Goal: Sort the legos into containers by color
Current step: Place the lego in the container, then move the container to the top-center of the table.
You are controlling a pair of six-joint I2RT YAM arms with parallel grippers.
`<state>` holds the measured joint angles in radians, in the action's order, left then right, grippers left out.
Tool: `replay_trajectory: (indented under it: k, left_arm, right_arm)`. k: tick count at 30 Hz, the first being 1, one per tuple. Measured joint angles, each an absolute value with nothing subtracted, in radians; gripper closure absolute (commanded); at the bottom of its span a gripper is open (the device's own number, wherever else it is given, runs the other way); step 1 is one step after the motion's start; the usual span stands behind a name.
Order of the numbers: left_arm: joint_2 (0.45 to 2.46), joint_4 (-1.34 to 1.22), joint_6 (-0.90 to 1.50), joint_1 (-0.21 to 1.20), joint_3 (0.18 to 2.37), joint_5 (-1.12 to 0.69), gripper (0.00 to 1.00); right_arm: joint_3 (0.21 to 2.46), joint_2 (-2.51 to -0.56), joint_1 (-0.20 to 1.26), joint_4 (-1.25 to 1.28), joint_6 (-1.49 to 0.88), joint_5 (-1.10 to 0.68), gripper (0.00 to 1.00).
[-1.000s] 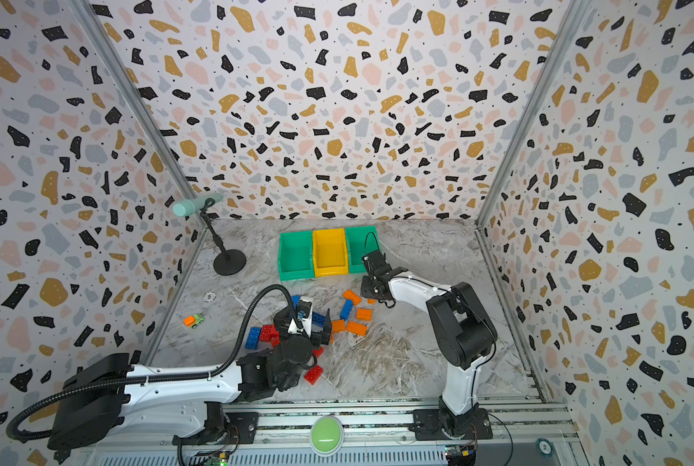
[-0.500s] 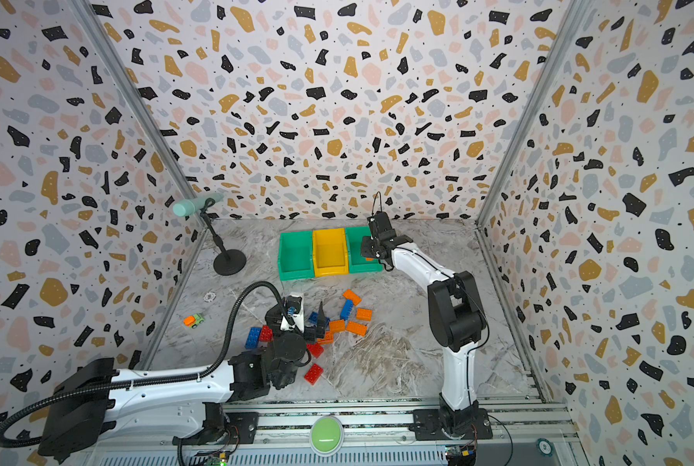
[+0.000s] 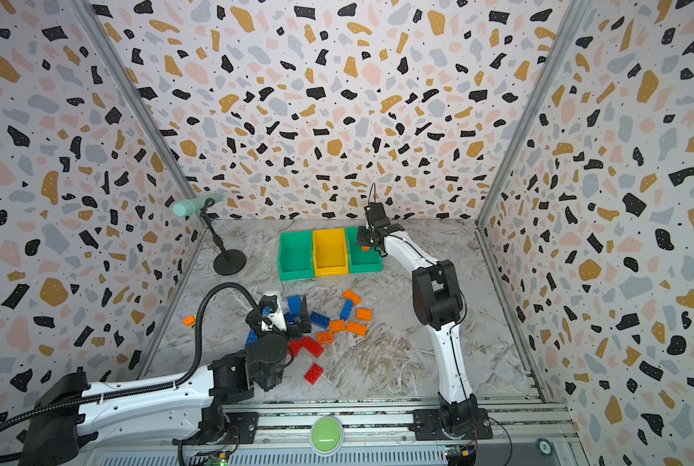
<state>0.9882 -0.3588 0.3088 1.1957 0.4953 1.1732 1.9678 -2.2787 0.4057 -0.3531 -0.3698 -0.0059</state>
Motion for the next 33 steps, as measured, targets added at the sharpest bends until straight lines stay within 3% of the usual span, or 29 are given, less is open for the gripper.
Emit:
replay_trajectory:
  k: [2, 10, 28, 33]
  left_arm:
    - [0.986, -0.358, 0.315, 1.192, 0.492, 1.178, 0.0]
    - [0.987, -0.351, 0.33, 1.184, 0.488, 1.184, 0.0]
    - [0.986, -0.352, 0.361, 1.183, 0.439, 1.169, 0.0]
    - [0.992, -0.352, 0.363, 1.179, 0.44, 1.168, 0.0]
  right_arm:
    - [1.969, -2.279, 0.406, -0.356, -0.364, -0.012, 0.39]
    - [1.949, -2.257, 0.406, -0.37, -0.341, 0.02, 0.32]
    - [1.914, -2.238, 0.326, -0.387, -0.32, 0.025, 0.35]
    - [1.882, -2.268, 0.328, -0.386, -0.321, -0.001, 0.44]
